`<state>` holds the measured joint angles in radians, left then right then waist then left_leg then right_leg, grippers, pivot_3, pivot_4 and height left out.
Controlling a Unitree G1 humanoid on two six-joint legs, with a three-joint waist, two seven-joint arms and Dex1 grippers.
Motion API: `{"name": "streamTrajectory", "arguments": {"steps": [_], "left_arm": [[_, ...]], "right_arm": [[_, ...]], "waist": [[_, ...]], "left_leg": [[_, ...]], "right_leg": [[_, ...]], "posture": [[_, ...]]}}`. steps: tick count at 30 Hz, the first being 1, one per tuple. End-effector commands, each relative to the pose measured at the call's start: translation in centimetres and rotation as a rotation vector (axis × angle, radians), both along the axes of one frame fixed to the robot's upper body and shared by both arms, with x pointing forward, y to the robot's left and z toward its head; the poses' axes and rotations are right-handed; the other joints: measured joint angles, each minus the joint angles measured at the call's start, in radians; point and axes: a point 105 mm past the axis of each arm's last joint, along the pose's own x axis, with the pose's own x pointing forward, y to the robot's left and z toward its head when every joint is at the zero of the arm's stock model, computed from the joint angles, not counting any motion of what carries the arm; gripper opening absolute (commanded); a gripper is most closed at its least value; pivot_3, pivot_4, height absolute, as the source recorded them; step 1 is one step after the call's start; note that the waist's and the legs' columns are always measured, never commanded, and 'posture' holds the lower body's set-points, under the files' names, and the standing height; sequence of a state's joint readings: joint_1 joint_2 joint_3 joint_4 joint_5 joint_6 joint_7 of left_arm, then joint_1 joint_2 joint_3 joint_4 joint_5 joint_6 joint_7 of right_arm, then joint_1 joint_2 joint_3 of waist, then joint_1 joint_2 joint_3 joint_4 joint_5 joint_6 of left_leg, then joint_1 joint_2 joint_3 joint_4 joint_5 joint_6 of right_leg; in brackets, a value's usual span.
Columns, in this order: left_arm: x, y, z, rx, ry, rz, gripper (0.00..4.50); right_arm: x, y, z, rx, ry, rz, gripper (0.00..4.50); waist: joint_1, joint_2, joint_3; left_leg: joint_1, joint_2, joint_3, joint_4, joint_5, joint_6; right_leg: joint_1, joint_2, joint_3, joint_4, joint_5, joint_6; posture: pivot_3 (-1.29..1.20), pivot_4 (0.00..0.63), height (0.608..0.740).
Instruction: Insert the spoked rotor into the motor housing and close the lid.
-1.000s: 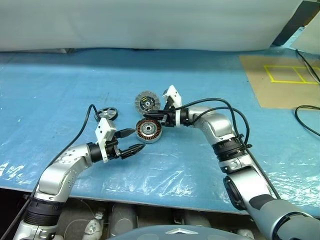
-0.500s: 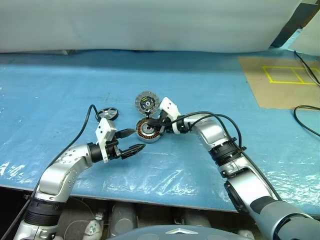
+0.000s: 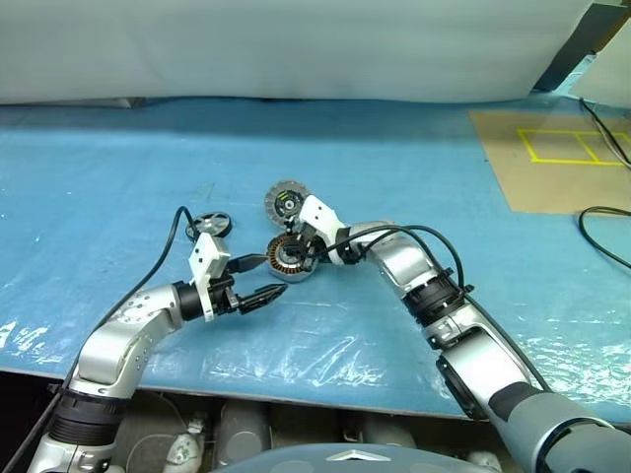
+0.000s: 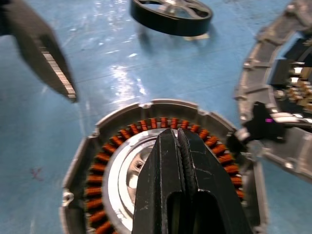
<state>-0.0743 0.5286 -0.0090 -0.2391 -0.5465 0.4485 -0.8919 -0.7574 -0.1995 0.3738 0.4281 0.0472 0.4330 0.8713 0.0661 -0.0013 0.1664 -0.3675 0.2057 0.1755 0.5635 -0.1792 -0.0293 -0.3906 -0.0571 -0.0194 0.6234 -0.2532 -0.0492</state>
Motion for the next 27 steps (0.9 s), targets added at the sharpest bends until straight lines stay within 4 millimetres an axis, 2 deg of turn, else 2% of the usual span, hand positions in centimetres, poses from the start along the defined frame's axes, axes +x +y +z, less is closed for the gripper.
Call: {"name": "streamTrajectory", "arguments": {"steps": [1,4,6,11,13,16,22,27], "left_arm": [[-0.3,-0.3,0.6,-0.011,-0.020,-0.019,4.08],[-0.2,-0.4,0.5,-0.009,-0.021,-0.022,4.08],[-0.1,-0.4,0.6,-0.008,-0.023,-0.025,4.08],[0.1,-0.3,0.8,-0.010,-0.028,-0.027,4.08],[0.3,0.0,1.3,-0.022,-0.044,-0.008,4.08],[1.0,0.9,2.4,-0.037,-0.080,0.040,4.08],[4.5,4.8,6.8,-0.036,-0.202,0.215,4.08],[7.5,7.5,9.1,0.118,-0.297,0.240,4.08]], "right_arm": [[-1.3,0.0,0.4,0.095,0.110,0.036,0.04],[-2.4,0.6,4.0,0.297,0.182,0.100,0.04],[-2.6,0.5,5.4,0.357,0.195,0.114,0.04],[-1.9,0.2,6.2,0.383,0.179,0.074,0.04],[-1.2,-0.2,6.8,0.408,0.174,0.042,0.04],[-1.5,-0.8,7.3,0.399,0.152,0.054,0.04],[-3.6,-3.4,7.2,0.314,0.119,0.100,0.04],[-3.4,-5.5,6.4,0.274,0.120,0.025,0.04]], "waist": [[0.002,0.000,0.000],[0.003,0.000,0.000],[0.003,0.000,0.000],[0.002,0.000,0.000],[0.002,0.000,0.000],[0.002,0.000,0.000],[0.007,0.000,0.000],[0.004,0.000,0.000]], "left_leg": [[0.000,0.000,0.000,0.000,0.000,0.000],[-0.001,0.000,0.000,0.000,0.000,0.000],[-0.006,0.000,-0.001,0.000,0.000,0.000],[-0.009,0.000,0.000,-0.001,0.000,0.000],[-0.010,0.000,0.000,-0.001,0.000,0.000],[-0.011,0.000,0.000,0.000,0.000,0.000],[-0.012,0.000,0.000,0.001,0.000,0.000],[-0.012,-0.001,0.000,0.002,0.000,0.000]], "right_leg": [[0.000,0.000,0.000,0.000,0.000,0.000],[-0.001,0.000,0.000,0.000,0.000,0.000],[-0.005,0.000,0.000,0.000,0.000,0.000],[-0.009,0.001,0.000,0.001,0.001,0.000],[-0.010,0.001,0.000,0.001,0.000,0.000],[-0.011,0.001,0.000,0.001,0.001,0.000],[-0.010,0.001,-0.002,0.001,0.003,0.004],[-0.010,0.001,-0.002,0.001,0.003,0.005]], "posture": [[0.00,0.150,0.740],[0.00,0.150,0.740],[0.00,0.150,0.740],[0.00,0.150,0.740],[0.00,0.150,0.740],[0.00,0.150,0.740],[0.00,0.150,0.740],[0.00,0.150,0.740]]}}
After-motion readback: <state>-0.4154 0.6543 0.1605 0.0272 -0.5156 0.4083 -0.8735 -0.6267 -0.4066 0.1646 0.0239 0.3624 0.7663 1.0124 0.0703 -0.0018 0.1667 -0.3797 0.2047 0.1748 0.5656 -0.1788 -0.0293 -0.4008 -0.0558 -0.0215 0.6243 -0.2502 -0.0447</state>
